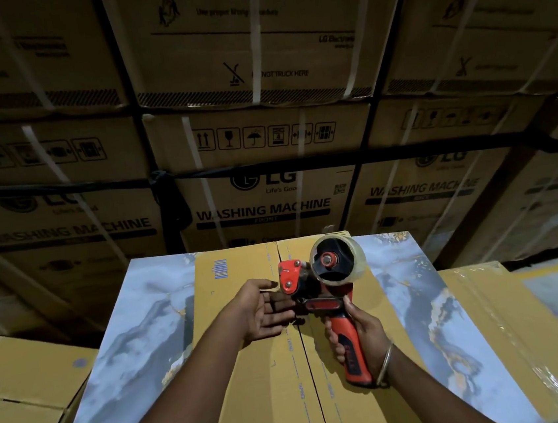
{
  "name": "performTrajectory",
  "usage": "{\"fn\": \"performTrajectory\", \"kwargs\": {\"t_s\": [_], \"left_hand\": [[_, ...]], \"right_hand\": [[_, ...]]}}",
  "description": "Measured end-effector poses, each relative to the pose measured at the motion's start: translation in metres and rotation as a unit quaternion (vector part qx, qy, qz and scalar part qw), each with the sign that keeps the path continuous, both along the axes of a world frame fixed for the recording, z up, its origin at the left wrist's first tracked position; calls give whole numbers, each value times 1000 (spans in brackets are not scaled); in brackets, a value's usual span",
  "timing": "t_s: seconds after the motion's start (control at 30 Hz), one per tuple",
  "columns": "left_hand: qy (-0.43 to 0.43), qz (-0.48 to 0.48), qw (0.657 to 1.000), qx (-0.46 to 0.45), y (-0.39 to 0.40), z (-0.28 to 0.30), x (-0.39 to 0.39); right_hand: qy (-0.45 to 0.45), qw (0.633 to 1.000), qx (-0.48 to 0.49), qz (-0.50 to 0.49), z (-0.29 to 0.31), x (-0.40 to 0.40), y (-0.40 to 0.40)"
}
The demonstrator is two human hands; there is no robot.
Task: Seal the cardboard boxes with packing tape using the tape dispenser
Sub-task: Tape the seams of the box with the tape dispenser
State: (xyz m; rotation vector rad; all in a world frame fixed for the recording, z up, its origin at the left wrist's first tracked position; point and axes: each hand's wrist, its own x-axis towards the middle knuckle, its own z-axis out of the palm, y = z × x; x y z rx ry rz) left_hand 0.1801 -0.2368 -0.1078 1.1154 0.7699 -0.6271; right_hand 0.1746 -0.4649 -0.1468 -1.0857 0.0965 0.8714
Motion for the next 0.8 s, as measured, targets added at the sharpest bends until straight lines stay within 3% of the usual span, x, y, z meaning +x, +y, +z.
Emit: {"fn": "performTrajectory", "kwargs": {"t_s": [0.13, 0.43, 0.6, 0.8], "left_hand": [[3, 15, 1000, -14, 4, 0, 6], [-55, -7, 989, 137, 0, 0, 28], [-106, -73, 962, 240, 9, -1, 56], [-125, -146, 941, 280, 22, 7, 91]], "right_hand": [[-6, 1000, -8, -11, 6, -3, 2], [-61, 996, -49, -35, 13, -8, 5], [-86, 991, -80, -62, 19, -9, 18], [-90, 985, -93, -114, 24, 0, 37]]}}
